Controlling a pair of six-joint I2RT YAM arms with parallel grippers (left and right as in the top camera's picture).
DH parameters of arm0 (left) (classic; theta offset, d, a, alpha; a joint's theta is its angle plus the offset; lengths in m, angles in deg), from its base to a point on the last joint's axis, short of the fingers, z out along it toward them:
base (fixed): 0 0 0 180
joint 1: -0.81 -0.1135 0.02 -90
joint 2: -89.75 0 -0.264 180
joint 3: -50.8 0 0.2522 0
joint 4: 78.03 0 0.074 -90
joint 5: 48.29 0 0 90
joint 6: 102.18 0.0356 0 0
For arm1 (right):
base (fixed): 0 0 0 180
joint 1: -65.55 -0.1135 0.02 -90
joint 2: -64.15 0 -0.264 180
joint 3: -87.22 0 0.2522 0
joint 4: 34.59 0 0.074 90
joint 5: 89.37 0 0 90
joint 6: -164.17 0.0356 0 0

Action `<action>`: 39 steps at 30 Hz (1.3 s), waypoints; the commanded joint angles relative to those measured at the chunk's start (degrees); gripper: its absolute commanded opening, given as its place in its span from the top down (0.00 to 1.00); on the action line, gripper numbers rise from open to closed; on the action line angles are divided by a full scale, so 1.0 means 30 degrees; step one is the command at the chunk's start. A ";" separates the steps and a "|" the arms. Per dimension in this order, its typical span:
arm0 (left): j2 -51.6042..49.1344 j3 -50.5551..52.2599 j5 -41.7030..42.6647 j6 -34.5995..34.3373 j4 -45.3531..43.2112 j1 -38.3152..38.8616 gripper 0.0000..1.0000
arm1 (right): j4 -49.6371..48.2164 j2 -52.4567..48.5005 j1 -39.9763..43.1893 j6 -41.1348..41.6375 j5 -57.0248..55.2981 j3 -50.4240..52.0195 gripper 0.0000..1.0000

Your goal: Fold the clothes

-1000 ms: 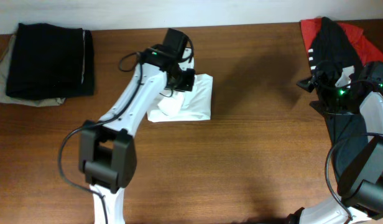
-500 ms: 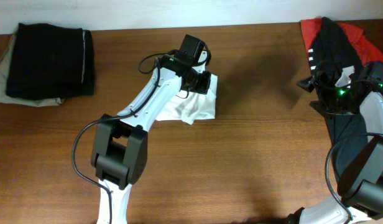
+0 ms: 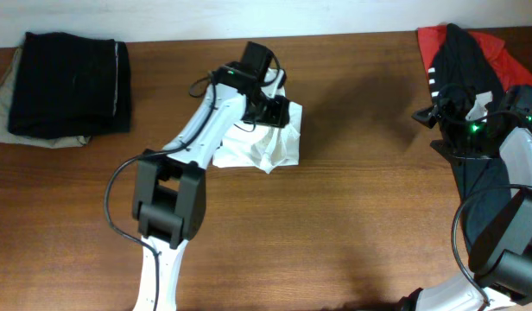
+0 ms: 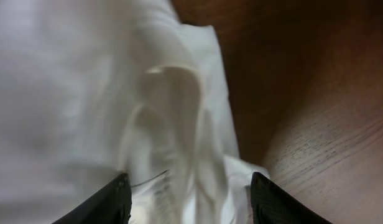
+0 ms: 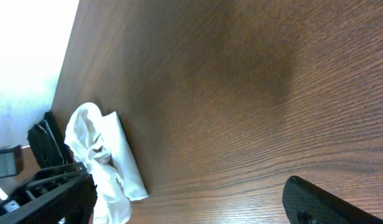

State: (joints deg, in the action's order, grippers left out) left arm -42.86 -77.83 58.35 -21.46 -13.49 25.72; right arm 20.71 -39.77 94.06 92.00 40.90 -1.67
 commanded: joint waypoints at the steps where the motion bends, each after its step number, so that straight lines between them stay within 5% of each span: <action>1: -0.0750 -0.0117 0.0619 0.0117 -0.0415 0.0262 0.39 | -0.0066 0.0160 -0.0015 -0.0058 -0.0109 -0.0044 0.01; 4: -0.0794 -0.0117 0.0619 0.0117 -0.1209 0.0408 0.40 | -0.0066 0.0160 -0.0015 -0.0051 -0.0109 -0.0044 0.01; 6: -0.0794 -0.0117 0.0612 0.0117 -0.1341 0.0401 0.65 | -0.0066 0.0160 -0.0015 -0.0051 -0.0109 -0.0044 0.01; 7: -0.0801 -0.0117 0.0605 0.0117 -0.1494 0.0401 0.88 | -0.0066 0.0160 -0.0015 -0.0051 -0.0109 -0.0044 0.01; 8: -0.0801 -0.0117 0.0612 0.0109 -0.1661 0.0430 0.99 | -0.0066 0.0160 -0.0015 -0.0051 -0.0109 -0.0044 0.01; 13: -0.0794 -0.0160 0.2113 -0.0342 -0.2892 0.0656 0.99 | -0.0066 0.0160 -0.0015 -0.0051 -0.0109 -0.0044 0.01; 15: -0.0809 -0.0153 0.2025 -0.0328 -0.3016 0.0750 0.85 | -0.0066 0.0160 -0.0015 -0.0051 -0.0109 -0.0044 0.01; 25: -0.1129 0.0153 -0.0641 -0.0328 -0.3847 0.3140 0.65 | -0.0066 0.0160 -0.0007 -0.0051 -0.0109 -0.0044 0.01; 26: -0.1355 0.0153 -0.0641 -0.0328 -0.3854 0.3257 0.60 | -0.0058 0.0160 -0.0015 -0.0051 -0.0109 -0.0044 0.01; 28: -0.2047 0.0153 -0.0627 -0.0328 -0.3840 0.3322 0.28 | -0.0066 0.0160 -0.0015 -0.0051 -0.0109 -0.0044 0.01; 30: -0.2346 0.0153 -0.0634 -0.0328 -0.3810 0.3322 0.19 | -0.0066 0.0160 -0.0015 -0.0051 -0.0109 -0.0044 0.01; 34: -0.2178 -0.1035 -0.0124 -0.0321 -0.3461 0.3322 0.06 | -0.0066 0.0160 -0.0015 -0.0051 -0.0109 -0.0044 0.01; 39: -0.1967 -0.5231 0.1144 0.0423 -0.1158 0.3322 0.05 | -0.0066 0.0160 -0.0007 -0.0058 -0.0109 -0.0044 0.01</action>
State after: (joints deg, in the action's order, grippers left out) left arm -49.33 -86.70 58.59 -22.40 -19.58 35.66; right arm 20.73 -39.77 94.06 91.97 40.93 -1.67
